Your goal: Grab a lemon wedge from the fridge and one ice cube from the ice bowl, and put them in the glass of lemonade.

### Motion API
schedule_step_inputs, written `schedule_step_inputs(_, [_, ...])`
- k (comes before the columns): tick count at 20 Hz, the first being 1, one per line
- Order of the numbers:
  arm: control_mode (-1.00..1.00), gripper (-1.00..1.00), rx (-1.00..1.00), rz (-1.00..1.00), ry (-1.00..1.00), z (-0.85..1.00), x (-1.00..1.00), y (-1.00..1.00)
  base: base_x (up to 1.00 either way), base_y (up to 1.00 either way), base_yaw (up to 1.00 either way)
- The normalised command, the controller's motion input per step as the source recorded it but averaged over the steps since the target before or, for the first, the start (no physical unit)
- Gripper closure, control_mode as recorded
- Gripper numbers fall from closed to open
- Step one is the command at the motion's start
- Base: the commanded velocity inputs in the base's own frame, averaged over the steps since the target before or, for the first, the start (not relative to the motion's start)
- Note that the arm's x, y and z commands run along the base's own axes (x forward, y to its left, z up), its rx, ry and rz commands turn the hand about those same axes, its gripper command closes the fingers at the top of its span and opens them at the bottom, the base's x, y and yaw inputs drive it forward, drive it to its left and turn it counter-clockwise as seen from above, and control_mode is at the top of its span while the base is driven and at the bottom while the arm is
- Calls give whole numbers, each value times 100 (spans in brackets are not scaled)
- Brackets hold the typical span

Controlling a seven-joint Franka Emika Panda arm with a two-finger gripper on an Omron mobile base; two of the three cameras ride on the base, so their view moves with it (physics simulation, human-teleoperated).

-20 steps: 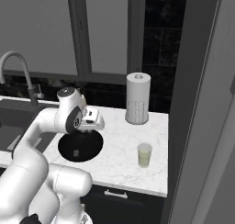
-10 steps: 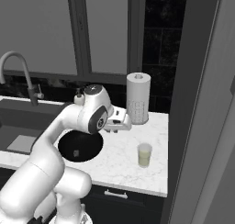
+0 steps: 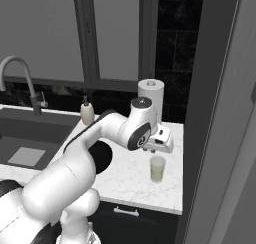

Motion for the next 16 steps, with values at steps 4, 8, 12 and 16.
schedule_step_inputs(4, [-100,100,8,0,2,0,-2,-30,0,0,0])
schedule_step_inputs(8, [-100,100,0,-1,0,-4,0,-5,0,0,0])
schedule_step_inputs(12, [-100,100,0,-1,0,-8,0,-1,0,0,0])
schedule_step_inputs(16, [-100,100,0,-1,0,-8,0,0,0,0,0])
